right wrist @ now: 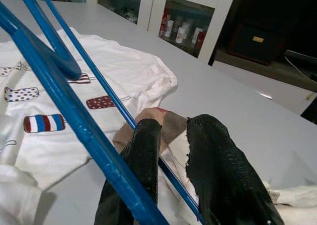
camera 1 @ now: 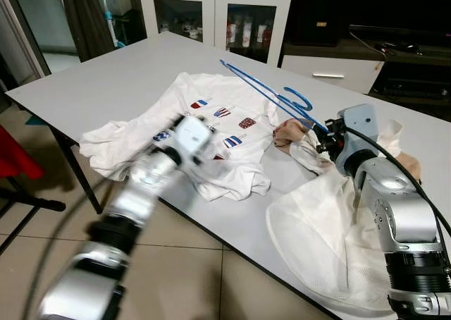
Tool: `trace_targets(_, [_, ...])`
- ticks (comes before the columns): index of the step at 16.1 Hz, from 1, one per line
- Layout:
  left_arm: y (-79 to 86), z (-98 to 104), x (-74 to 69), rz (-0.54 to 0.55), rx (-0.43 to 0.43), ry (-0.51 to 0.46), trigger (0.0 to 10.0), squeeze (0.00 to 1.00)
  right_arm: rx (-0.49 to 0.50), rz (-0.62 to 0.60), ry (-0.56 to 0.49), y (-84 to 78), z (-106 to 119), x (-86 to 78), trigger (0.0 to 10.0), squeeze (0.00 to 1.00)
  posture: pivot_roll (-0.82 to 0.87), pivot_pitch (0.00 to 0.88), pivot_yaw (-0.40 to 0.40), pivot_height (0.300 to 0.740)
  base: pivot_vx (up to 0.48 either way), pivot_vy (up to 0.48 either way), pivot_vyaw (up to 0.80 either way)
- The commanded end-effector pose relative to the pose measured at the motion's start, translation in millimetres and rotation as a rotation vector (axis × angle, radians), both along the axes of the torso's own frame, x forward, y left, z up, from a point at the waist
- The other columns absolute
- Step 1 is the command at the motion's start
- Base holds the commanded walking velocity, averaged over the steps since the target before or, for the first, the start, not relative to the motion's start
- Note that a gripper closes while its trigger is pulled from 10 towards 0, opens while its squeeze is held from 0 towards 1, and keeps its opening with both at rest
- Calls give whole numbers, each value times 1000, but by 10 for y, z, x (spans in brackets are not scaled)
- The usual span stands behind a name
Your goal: Hang hanger
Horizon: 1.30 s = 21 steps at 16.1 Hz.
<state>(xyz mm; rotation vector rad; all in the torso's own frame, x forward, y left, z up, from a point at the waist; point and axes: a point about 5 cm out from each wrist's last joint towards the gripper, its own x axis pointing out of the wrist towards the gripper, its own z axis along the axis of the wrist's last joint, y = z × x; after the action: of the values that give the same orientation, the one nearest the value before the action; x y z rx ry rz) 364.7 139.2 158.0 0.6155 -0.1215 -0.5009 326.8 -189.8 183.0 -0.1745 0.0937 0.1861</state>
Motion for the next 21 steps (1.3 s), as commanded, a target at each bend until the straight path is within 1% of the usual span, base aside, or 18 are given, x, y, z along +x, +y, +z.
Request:
trace_targets(1, [61, -63, -31, -28, 87, 13, 10000, 675, -4, 23, 3, 15, 5, -17, 10000, 0, 39, 19, -7, 740, 0, 0, 0])
trace_targets(2, [124, -86, -47, -31, 116, 16, 10000, 1000, -4, 30, 4, 25, 0, -21, 10000, 0, 39, 19, -7, 740, 0, 0, 0])
trace_targets(3, [186, -104, -88, -55, 125, 19, 10000, 1000, -3, 40, 5, 44, -6, -28, 10000, 0, 46, 22, -3, 740, 0, 0, 0])
trace_targets(4, [206, -110, -105, -65, 130, 19, 10000, 1000, -3, 43, 5, 50, -8, -31, 10000, 0, 46, 22, -3, 740, 0, 0, 0])
trace_targets(5, [297, -107, -137, -73, 150, 6, 10000, 1000, 0, 51, 7, 69, -19, -38, 10000, 0, 52, 25, -3, 740, 0, 0, 0])
trace_targets(6, [361, -117, -157, -79, 172, 14, 10000, 1000, 1, 58, 8, 85, -27, -41, 10000, 0, 55, 27, -4, 740, 0, 0, 0])
trace_targets(7, [497, -137, -187, -77, 245, 31, 10000, 1000, 5, 77, 9, 125, -39, -51, 10000, 0, 58, 29, -4, 740, 0, 0, 0])
trace_targets(8, [598, -133, -163, -19, 308, 26, 10000, 1000, 7, 86, 11, 148, -49, -57, 10000, 0, 60, 30, -5, 740, 0, 0, 0])
trace_targets(9, [656, -121, -132, 35, 340, 8, 10000, 1000, 9, 94, 12, 166, -57, -60, 10000, 0, 65, 31, -6, 740, 0, 0, 0])
trace_targets(10, [719, -104, -91, 107, 359, -15, 10000, 1000, 14, 111, 13, 198, -68, -65, 10000, 0, 65, 31, -6, 740, 0, 0, 0])
trace_targets(11, [732, -111, -79, 128, 360, -14, 10000, 973, 16, 125, 13, 221, -70, -70, 10000, 0, 71, 30, -8, 740, 0, 0, 0])
trace_targets(12, [732, -136, -69, 158, 340, -1, 10000, 0, 13, 157, 12, 274, -70, -83, 10000, 0, 72, 30, -9, 740, 0, 0, 0])
trace_targets(13, [699, -158, -80, 153, 297, 18, 10000, 0, 8, 192, 11, 327, -78, -104, 10000, 0, 72, 29, -10, 740, 0, 0, 0])
trace_targets(14, [688, -163, -89, 145, 289, 21, 10000, 0, 7, 201, 13, 341, -87, -112, 10000, 0, 72, 29, -10, 740, 0, 0, 0])
trace_targets(16, [674, -185, -110, 128, 309, 1, 10000, 0, 31, 198, 29, 352, -147, -135, 10000, 0, 74, 31, -11, 740, 0, 0, 0])
trace_targets(18, [645, -177, -104, 124, 300, -7, 10000, 0, -6, 188, 30, 346, -170, -127, 10000, 0, 73, 31, -12, 740, 0, 0, 0])
trace_targets(21, [570, -156, -92, 106, 288, -23, 10000, 0, -10, 156, 20, 315, -152, -93, 10000, 0, 70, 30, -12, 740, 0, 0, 775])
